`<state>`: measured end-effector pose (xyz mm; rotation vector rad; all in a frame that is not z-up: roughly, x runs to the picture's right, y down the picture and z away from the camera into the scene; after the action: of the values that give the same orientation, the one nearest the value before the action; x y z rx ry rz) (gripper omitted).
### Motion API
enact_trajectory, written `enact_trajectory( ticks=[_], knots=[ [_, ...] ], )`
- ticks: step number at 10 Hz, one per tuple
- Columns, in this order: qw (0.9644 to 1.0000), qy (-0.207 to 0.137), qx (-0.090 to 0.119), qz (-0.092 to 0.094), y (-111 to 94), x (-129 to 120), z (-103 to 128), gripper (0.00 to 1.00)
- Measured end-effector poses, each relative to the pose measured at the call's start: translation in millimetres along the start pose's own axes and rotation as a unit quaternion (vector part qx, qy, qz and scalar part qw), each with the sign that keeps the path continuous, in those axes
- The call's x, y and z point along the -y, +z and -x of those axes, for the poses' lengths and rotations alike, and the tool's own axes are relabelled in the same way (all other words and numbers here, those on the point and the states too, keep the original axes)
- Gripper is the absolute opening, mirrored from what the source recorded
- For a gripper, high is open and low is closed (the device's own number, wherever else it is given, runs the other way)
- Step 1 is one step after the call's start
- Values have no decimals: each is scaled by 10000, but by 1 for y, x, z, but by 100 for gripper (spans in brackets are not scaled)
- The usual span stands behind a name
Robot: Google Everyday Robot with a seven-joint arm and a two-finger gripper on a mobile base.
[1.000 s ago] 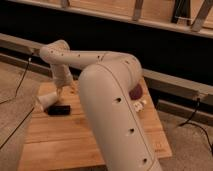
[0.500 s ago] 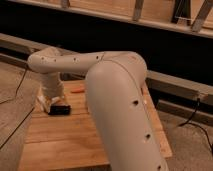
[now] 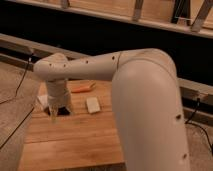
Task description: Move the arm in a circular motion
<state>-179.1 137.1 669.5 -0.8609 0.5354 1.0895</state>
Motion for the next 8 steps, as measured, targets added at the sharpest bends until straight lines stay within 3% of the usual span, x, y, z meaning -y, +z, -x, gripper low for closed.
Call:
enact_trajectory(
  ticks=[3, 6, 8],
  knots=[
    [9981, 569, 16, -249, -13, 50, -37, 65],
    [9906, 1192, 177, -643, -41, 122, -60, 65],
    [9840, 1494, 297, -922, -59, 173, -55, 65]
  ],
)
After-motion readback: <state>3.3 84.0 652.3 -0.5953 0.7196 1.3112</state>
